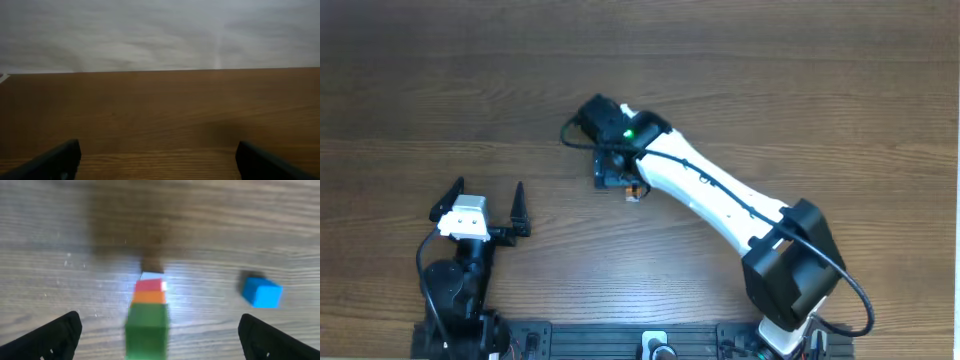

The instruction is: Stack Cubes

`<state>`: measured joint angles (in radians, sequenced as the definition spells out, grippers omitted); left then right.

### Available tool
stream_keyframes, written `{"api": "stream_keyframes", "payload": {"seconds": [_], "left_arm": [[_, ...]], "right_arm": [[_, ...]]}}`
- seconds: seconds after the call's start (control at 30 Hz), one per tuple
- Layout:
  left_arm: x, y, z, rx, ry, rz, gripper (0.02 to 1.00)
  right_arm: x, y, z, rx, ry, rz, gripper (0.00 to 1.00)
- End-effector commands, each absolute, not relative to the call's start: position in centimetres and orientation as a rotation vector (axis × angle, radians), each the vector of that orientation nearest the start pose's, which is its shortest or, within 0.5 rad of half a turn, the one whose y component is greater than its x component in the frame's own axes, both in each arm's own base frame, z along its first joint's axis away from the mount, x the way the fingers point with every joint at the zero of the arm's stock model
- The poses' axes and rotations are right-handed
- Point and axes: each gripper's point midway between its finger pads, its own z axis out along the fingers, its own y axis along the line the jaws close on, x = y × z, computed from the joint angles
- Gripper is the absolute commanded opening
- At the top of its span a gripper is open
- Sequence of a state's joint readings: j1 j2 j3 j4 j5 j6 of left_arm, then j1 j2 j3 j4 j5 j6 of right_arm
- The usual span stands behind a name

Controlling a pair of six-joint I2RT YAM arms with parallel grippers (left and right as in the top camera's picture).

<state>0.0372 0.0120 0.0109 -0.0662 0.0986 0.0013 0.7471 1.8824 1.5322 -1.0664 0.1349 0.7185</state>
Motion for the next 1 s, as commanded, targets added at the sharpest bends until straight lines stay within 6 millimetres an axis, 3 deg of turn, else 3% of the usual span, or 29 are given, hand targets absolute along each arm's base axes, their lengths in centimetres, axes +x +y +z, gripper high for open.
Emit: {"api": "stream_keyframes", "payload": {"seconds": [0.03,0.2,0.43,0.73,1.0], "left_arm": [[24.6,-0.8,15.8,0.062,1.637,-0.04,1.0],[24.6,-0.8,15.8,0.062,1.637,-0.04,1.0],[24.6,-0.8,15.8,0.062,1.637,-0.04,1.0],[24.6,-0.8,15.8,0.062,1.637,-0.04,1.0],[24.6,-0.8,15.8,0.062,1.637,-0.04,1.0]], "right_arm": [[33.0,21.2,15.0,0.042,2.84,0.079,0.993],[33.7,16.2,15.7,0.12,2.88,0.042,0.991],[32.1,12.7,11.0,0.117,2.991,-0.045,0.991],[29.6,13.1,4.2,0.063,3.062,0.067,0.947],[28.0,12.8,1.6,0.033,3.077,0.045,0.917]]}}
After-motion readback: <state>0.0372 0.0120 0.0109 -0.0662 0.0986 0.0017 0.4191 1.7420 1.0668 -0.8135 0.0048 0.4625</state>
